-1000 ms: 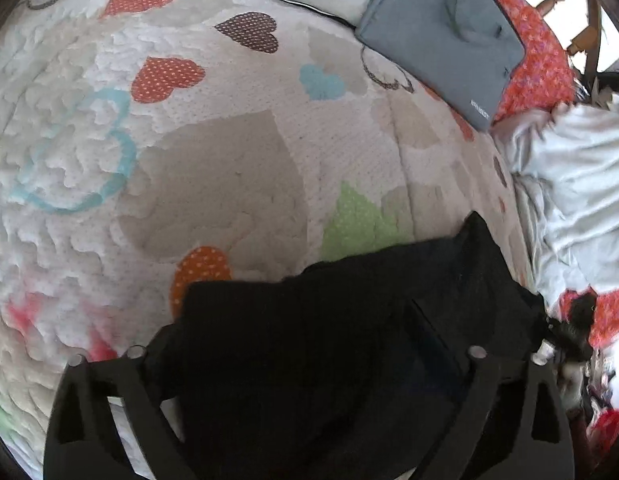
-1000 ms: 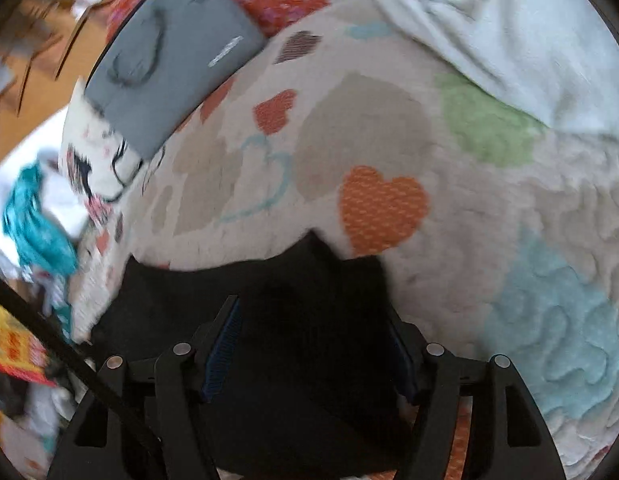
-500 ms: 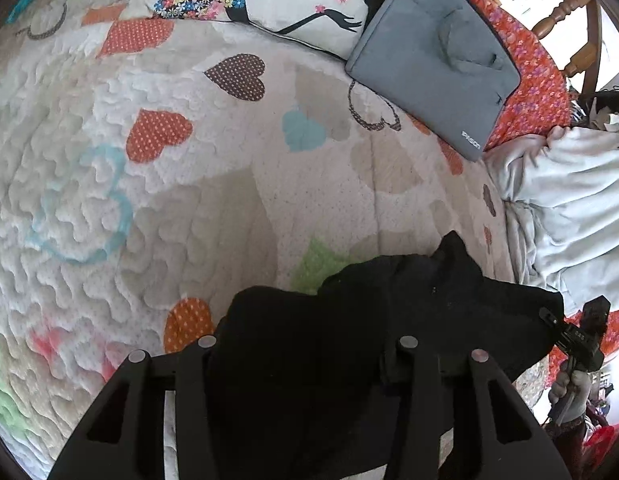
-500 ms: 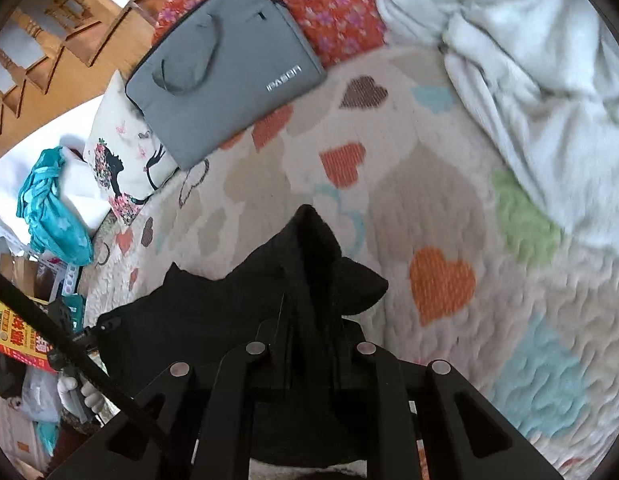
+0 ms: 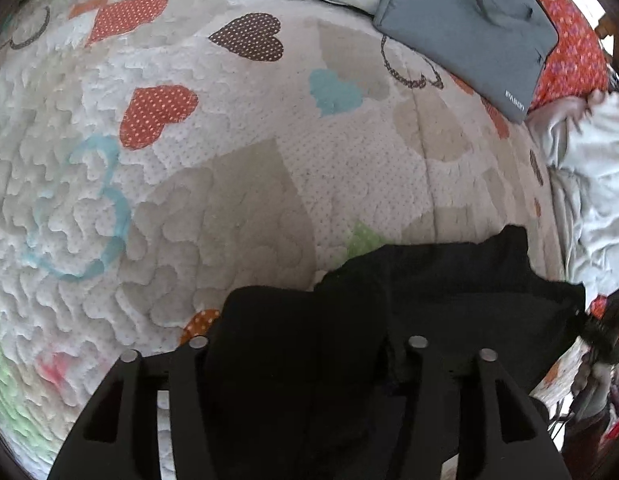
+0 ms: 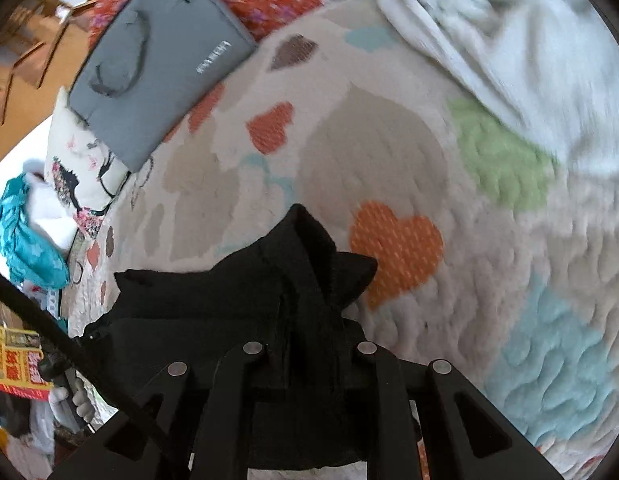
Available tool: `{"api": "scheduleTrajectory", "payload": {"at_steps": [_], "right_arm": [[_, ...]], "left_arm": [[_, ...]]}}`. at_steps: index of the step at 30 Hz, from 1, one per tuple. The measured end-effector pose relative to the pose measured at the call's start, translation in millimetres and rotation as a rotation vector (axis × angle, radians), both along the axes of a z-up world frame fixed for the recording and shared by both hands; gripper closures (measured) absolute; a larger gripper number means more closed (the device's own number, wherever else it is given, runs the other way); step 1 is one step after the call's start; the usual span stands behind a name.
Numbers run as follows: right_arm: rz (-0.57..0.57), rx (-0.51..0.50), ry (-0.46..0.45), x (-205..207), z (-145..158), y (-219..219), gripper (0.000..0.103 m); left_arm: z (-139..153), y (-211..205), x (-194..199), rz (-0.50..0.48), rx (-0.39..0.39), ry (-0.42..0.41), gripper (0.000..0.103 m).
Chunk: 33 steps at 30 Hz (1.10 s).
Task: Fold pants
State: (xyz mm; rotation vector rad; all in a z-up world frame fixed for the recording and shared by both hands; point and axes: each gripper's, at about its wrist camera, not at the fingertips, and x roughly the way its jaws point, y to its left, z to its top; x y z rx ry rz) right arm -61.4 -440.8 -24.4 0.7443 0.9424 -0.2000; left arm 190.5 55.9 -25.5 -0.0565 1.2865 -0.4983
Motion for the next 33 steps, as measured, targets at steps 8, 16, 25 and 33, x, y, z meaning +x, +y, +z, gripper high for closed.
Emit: {"api": "scheduleTrajectory", "payload": {"at_steps": [8,16,25,33], "right_arm": [[-0.179,-0.213,0.081,-45,17,-24,0.038],[0.032,0.270,-0.126,-65,27,34,0.038],[-0.078,0.374,-0.022,-30,-22,70,0.038],[-0.201,0.411,-0.113,-35,-30,71,0.095]], "left_arm": [[16,55,-15,0.039,-0.130,0.043,0.046],[32,112,-28,0.178,-0.185,0.028,0.046],[-2,78,-57,0.095,-0.145,0.118,0.045],[8,61,-70,0.012,-0.012,0.084,0.065]]}}
